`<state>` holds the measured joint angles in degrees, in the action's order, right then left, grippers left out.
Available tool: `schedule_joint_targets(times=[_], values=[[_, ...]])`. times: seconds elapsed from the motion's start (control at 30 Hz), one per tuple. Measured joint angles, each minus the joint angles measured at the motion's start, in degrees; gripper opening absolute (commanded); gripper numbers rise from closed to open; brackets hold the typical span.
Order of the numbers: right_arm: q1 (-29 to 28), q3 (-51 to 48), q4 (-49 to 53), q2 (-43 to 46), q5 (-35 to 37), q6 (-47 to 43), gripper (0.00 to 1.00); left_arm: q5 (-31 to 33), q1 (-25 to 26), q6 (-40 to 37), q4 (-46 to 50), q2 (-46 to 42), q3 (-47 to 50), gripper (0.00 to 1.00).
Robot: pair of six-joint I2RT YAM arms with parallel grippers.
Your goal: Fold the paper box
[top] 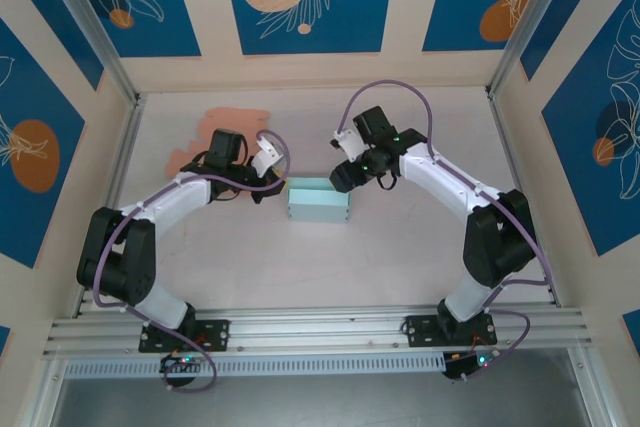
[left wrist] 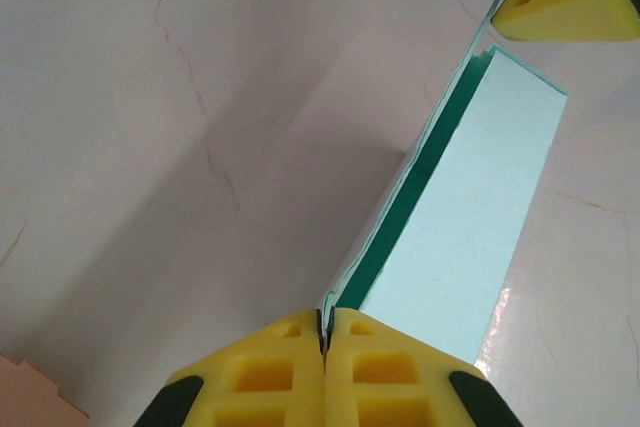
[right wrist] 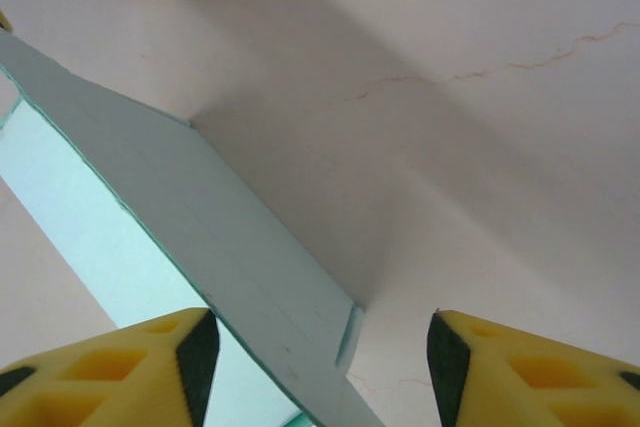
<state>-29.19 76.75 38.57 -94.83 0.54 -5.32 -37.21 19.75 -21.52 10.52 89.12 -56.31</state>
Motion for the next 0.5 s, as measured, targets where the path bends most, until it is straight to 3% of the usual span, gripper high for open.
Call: schedule_joint_targets(times=[0.2,0.5], values=[[-1.7,0.0,1.1,0.3,1.2,3.1,0.45,0.5,0.0,0.3,-0.4,0.1,0.0,0.00],[-3.7,0.0,3.1,1.3,5.4,6.8,0.44,1.4,0.0,1.7,-1.2,0.3,0.0,0.00]])
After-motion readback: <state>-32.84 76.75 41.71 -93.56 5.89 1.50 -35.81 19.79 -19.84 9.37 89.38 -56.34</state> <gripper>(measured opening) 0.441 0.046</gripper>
